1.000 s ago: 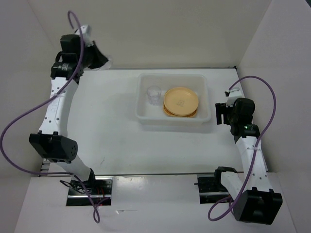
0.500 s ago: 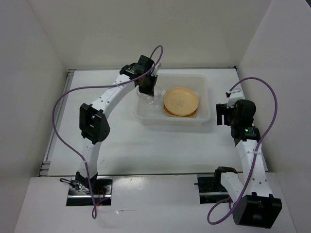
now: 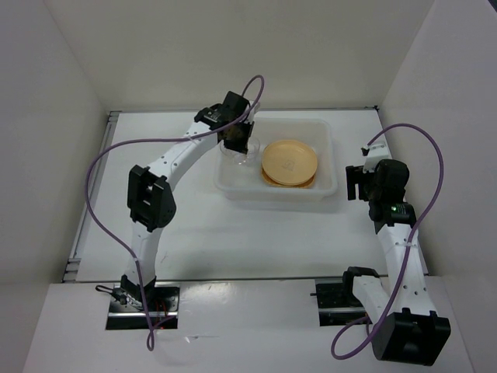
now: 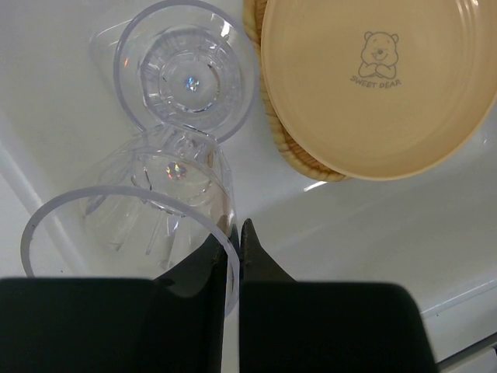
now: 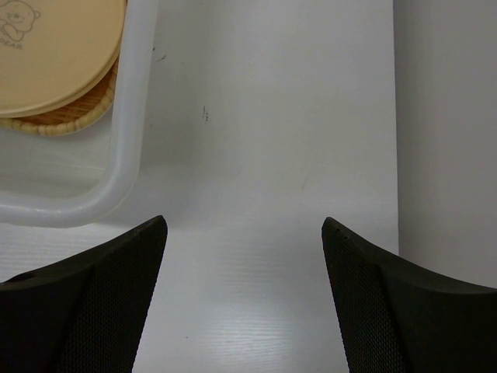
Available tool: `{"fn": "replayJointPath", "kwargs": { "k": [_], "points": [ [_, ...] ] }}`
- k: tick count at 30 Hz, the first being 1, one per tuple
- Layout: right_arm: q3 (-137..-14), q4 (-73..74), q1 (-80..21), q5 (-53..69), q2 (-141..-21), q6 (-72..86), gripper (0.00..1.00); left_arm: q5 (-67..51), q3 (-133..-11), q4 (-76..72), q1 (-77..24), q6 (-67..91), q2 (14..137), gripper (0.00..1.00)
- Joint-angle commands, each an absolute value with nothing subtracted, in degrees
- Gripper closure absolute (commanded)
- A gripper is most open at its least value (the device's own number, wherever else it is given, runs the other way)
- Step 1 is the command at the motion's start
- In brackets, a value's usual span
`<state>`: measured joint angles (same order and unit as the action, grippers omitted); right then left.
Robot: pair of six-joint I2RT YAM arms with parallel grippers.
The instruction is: Place the mixed dishes into the plastic bin
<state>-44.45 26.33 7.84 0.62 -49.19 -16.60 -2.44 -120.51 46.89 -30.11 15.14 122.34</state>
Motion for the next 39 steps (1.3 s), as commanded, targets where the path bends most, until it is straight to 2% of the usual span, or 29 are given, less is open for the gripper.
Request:
{"fn": "replayJointPath", "kwargs": {
  "k": [1, 8, 21, 28, 29, 31, 33, 35, 39],
  "points": [
    [-44.21, 23.29, 7.38, -0.26, -48.08, -17.05, 0.15, -2.04, -118.56, 49.39, -31.2, 15.47, 121.65, 1.0],
    [-43.68, 22.76, 7.38, -0.26, -48.08, -17.05, 0.15, 0.0, -117.25, 48.69, -32.26, 16.52, 114.18, 1.0],
    [-43.68, 22.76, 7.38, -0.26, -48.08, -17.05, 0.15, -0.97, -103.98, 42.63, -32.78, 16.52, 115.58, 1.0],
    [-43.68, 22.76, 7.38, -0.26, -47.55, -17.05, 0.15, -0.44, -108.27, 42.01, -32.78, 15.91, 119.79, 1.0],
    [-43.68, 22.76, 7.38, -0.26, -47.55, -17.05, 0.15, -0.44, -108.89, 42.01, -32.78, 15.91, 120.32, 0.99],
    [-43.68, 22.76, 7.38, -0.26, -47.55, -17.05, 0.15, -0.44, -109.42, 42.01, -32.78, 15.91, 121.03, 0.85],
    [-43.68, 22.76, 7.38, -0.79, -47.55, -17.05, 0.15, -0.44, -110.91, 42.53, -32.78, 15.91, 122.34, 0.82],
    [-43.68, 22.76, 7.38, -0.79, -47.55, -17.05, 0.15, -0.97, -111.53, 42.54, -32.78, 15.91, 122.87, 0.72],
    [-43.68, 22.76, 7.38, -0.79, -47.03, -17.05, 0.15, 0.08, -113.72, 43.59, -32.78, 15.91, 123.4, 0.58]
  ]
}}
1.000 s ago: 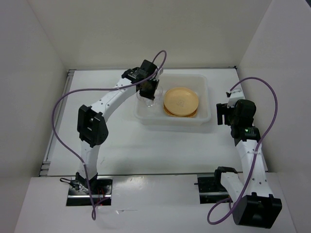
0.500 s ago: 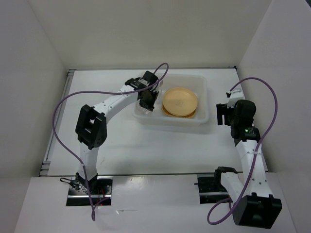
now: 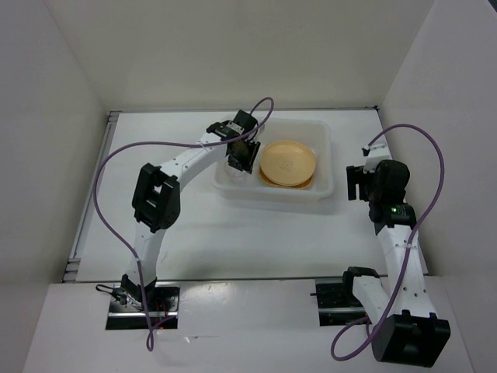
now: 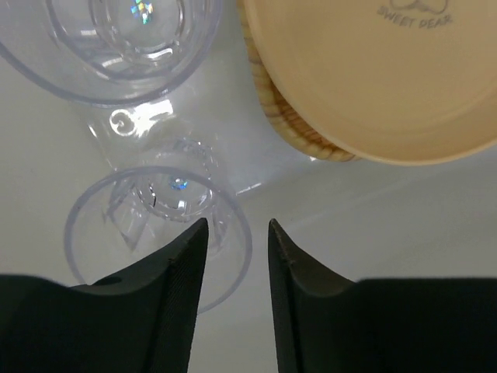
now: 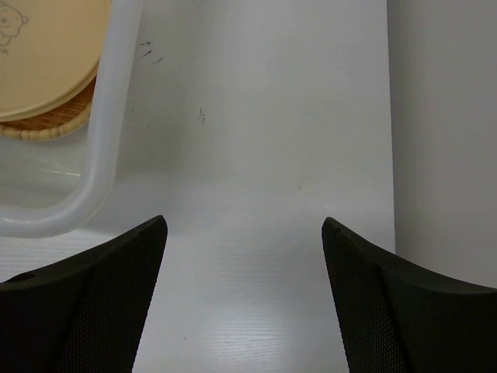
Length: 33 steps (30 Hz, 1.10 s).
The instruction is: Place the mixed dishes into the plastic bin
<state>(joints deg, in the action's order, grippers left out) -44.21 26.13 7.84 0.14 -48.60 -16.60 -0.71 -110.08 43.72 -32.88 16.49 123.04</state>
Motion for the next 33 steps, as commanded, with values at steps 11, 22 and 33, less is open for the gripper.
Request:
{"fn": "replayJointPath", "kwargs": {
  "k": [11, 22, 33],
  "points": [
    [-43.68, 23.19, 7.38, -0.79, -47.02, -17.05, 0.08, 8.34, -139.38, 51.68, -32.61, 18.44, 117.25, 0.21],
    [-46.49, 24.26, 7.38, 0.79, -46.5, -15.82, 0.02, 21.88, -94.78, 41.92, -18.47, 21.35, 81.68, 0.01],
    [-44.74, 24.26, 7.38, 6.6, -42.28, -19.16, 0.02, 22.94, -71.37, 33.4, -12.75, 24.26, 66.27, 0.01]
  ]
}}
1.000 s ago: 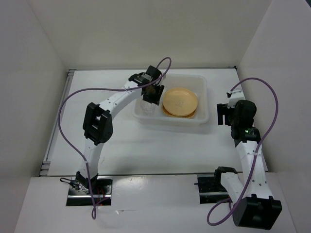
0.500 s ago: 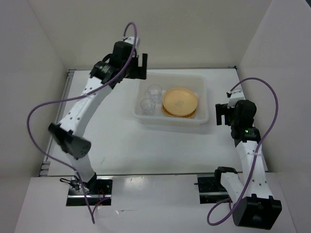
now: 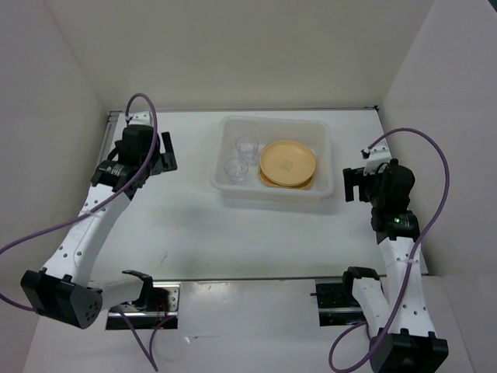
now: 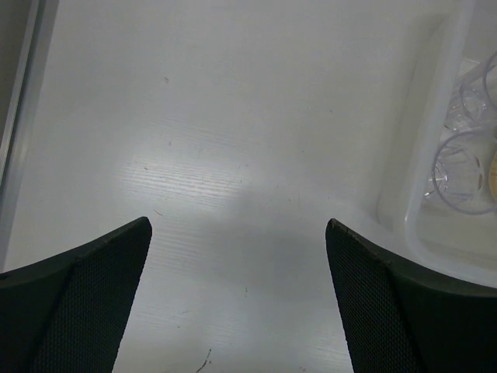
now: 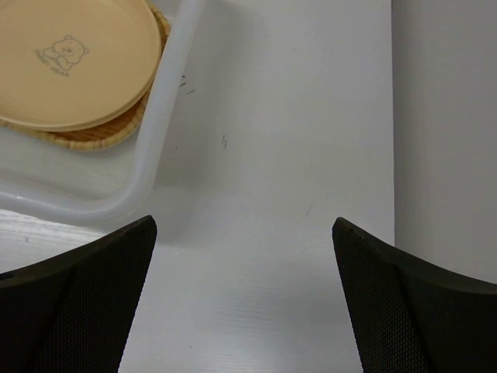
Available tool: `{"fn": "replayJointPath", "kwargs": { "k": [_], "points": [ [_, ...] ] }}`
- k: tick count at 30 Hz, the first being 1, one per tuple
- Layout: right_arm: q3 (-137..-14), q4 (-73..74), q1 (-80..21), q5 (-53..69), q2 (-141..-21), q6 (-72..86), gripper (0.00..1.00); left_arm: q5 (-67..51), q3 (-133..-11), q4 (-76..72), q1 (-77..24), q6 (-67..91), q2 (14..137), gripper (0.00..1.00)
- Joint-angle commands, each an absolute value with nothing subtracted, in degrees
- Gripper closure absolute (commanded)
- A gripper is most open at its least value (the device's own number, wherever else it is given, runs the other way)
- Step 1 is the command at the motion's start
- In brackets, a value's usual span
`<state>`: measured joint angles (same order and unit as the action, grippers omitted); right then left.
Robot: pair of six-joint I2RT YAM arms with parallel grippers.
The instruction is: Place the mixed dishes into the plastic bin
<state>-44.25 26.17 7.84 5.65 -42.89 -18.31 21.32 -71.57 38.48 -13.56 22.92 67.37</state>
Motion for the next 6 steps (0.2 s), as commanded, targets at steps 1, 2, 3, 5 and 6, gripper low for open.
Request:
{"fn": "replayJointPath", "kwargs": {
  "k": [1, 2, 3, 5, 6],
  "points": [
    [-44.74, 24.26, 7.38, 6.59, -42.28, -19.16, 0.02, 22.94, -71.37, 33.4, -12.74, 24.26, 66.27, 0.01],
    [-44.74, 23.74, 7.38, 6.59, -42.28, -19.16, 0.02, 22.24, -71.37, 33.4, -12.74, 24.26, 66.27, 0.01],
    [-44.21, 23.73, 7.38, 6.59, -42.28, -18.64, 0.02, 22.24, -71.37, 33.4, -12.74, 24.26, 66.79, 0.01],
    [-44.21, 23.73, 7.38, 6.59, -42.28, -18.63, 0.02, 21.71, -71.37, 33.4, -12.22, 25.92, 66.8, 0.01],
    [-44.21, 23.73, 7.38, 6.07, -42.28, -18.63, 0.02, 21.71, -71.37, 33.4, -12.22, 25.93, 66.8, 0.01]
  ]
}}
